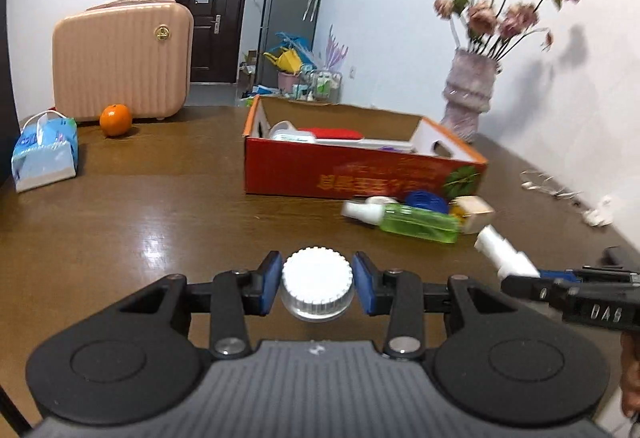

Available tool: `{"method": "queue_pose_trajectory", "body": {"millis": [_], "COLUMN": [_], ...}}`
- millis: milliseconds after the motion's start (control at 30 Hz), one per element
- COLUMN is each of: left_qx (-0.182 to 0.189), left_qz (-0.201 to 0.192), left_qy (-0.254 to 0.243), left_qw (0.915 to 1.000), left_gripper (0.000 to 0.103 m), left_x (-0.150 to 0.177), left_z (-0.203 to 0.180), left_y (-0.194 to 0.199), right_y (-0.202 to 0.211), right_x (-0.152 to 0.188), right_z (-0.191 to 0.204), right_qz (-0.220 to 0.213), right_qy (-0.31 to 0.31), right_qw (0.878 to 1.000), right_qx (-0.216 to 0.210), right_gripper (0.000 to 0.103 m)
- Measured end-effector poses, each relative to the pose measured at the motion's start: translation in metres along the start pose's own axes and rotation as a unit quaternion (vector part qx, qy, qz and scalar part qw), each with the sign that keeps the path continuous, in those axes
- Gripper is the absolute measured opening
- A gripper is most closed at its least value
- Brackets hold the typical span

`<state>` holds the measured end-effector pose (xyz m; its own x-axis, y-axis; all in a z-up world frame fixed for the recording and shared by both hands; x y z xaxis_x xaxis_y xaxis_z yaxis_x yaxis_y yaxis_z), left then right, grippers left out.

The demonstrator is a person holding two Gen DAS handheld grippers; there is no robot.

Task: Organize rigid objects
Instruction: 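Grasp the white spray bottle with the right gripper while the left gripper grasps the white ribbed cap, then carry the spray bottle and ribbed cap into the box and open both grippers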

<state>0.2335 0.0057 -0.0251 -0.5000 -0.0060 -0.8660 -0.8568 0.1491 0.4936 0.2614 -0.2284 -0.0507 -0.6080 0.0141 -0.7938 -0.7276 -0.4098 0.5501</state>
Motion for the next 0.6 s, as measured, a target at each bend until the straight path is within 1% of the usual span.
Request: {"method": "queue_pose_trajectory", "body": {"millis": [67,133,200,300,400,500,600], "left_qx": [0.006,0.010,0.013,0.019,0.022,0.030,0.041], "left_qz": [-0.007,-0.016,-0.025,-0.032,-0.032,-0.028,-0.031], "left_qy": [-0.008,-0.019,-0.025,-0.030,-0.037,-0.037,-0.042], "left_qw": [0.9999,0.9996,0.9993,0.9989,0.9986,0.9985,0.9978], "left_gripper": [0.039,0.039,0.039,0.039,0.039,0.039,0.039], "left_x": [0.002,0.002,0.002,0.000,-0.002,-0.009,-0.028], "left_z": [-0.010,-0.019,-0.027,-0.038,-0.046,-0.048,-0.049], "left_y": [0.016,0.029,0.038,0.045,0.044,0.035,0.020], "right_y": [0.027,0.052,0.071,0.090,0.097,0.095,0.088], "right_x": [0.002,0.004,0.003,0.002,0.004,0.002,-0.009], "right_z": [-0.003,-0.005,-0.006,-0.012,-0.016,-0.023,-0.030], "right_qz": [-0.036,-0.065,-0.084,-0.103,-0.108,-0.111,-0.114], "right_qy": [-0.035,-0.050,-0.049,-0.059,-0.065,-0.073,-0.074], "right_qw": [0.999,0.997,0.995,0.993,0.992,0.991,0.991], "right_qx": [-0.006,-0.005,0.003,0.004,0.003,0.002,0.004], "right_gripper": [0.026,0.026,0.026,0.026,0.026,0.026,0.026]}}
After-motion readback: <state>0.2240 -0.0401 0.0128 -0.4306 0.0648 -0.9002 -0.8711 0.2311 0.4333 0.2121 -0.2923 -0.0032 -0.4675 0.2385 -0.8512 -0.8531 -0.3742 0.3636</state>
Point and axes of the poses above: each gripper's, at about its wrist camera, not at the fingertips, and y roughly against the way its jaws point, z to its left, x to its underside, the point moved 4 cm from there along -y, roughly the way its jaws point, and after that the axes turned 4 degrees about -y, right-handed, at the moved point
